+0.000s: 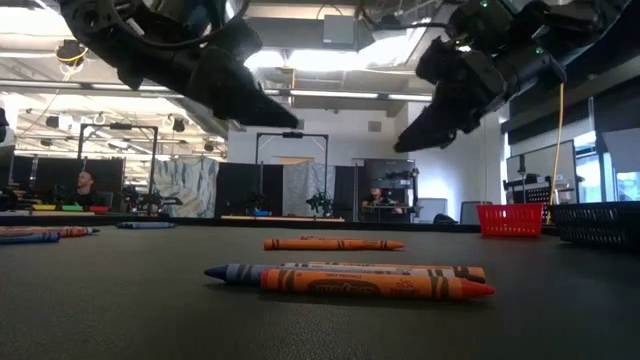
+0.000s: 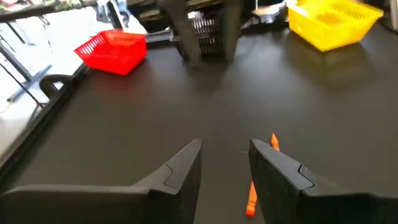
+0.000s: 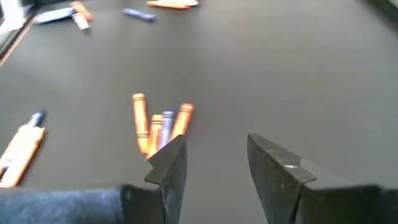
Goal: Sort crayons
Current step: Put the orange crayon into the red bin
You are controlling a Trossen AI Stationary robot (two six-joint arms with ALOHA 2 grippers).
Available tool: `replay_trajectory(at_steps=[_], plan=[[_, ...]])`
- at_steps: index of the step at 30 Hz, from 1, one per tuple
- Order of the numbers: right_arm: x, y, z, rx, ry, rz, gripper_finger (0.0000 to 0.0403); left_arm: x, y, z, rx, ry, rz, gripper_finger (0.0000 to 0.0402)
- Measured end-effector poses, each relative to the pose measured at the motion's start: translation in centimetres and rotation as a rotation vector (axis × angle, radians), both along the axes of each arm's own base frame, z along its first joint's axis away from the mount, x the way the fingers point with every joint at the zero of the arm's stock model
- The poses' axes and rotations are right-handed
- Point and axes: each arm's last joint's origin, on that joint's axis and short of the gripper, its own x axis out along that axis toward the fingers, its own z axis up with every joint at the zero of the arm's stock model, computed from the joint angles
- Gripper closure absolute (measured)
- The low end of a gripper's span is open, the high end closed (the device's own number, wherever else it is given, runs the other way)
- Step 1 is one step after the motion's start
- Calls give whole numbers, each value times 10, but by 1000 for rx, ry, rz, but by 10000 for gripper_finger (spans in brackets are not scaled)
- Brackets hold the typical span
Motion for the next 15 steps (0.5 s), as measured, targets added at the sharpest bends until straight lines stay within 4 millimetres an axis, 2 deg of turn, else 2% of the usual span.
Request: replay_trajectory(at_steps=[4,15], plan=[[16,13,-19,-49,2,12,237,3,-4,-8,-1,30,-16,276],[72,12,-53,-42,130,20,237,12,1,-37,6,117,-10,276]])
